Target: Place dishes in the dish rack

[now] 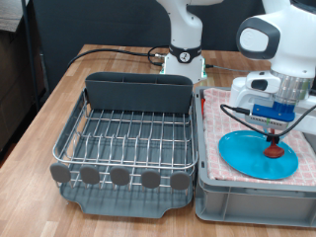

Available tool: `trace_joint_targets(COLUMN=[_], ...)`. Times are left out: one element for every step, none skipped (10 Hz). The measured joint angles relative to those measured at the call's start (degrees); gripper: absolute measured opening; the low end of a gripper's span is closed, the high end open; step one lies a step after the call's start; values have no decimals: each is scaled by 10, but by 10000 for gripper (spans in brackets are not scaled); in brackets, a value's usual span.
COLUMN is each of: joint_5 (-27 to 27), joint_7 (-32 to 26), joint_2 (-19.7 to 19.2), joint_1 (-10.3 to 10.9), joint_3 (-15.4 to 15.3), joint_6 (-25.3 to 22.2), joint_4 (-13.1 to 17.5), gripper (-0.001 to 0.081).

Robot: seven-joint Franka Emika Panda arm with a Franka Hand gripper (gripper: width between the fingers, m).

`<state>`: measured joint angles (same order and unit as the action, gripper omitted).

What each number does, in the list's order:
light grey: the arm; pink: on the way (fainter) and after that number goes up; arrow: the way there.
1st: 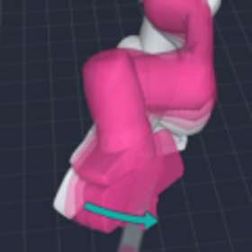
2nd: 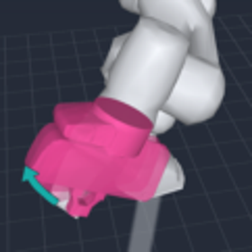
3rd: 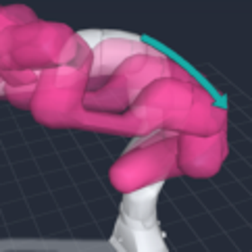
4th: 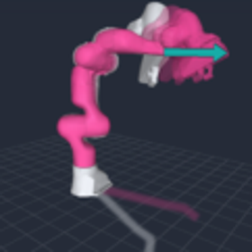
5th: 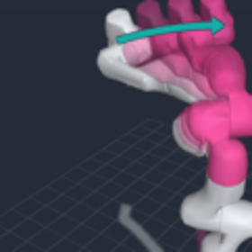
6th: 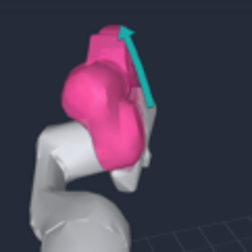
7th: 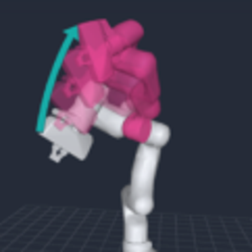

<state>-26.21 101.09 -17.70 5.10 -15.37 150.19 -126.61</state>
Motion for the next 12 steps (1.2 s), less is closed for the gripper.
trace_joint_targets(joint_5=[29,59,101,142,162,166,172,182,197,213,226,238], joint_7=[-23,-43,-66,-72,-62,-50,-48,-49,-49,-47,-72,-101], joint_2=[15,31,48,66,88,109,131,152,174,196,218,242], joint_1=[-6,-12,-20,-26,-29,-30,-30,-30,-30,-30,-30,-29], joint_3=[-8,-14,-20,-22,-20,-16,-15,-13,-11,-9,-8,-6], joint_6=[-17,-32,-41,-42,-43,-48,-56,-70,-83,-104,-112,-113], joint_4=[0,0,-4,-14,-28,-42,-55,-66,-76,-86,-97,-115], gripper=[76,76,76,73,73,73,73,73,73,73,73,73])
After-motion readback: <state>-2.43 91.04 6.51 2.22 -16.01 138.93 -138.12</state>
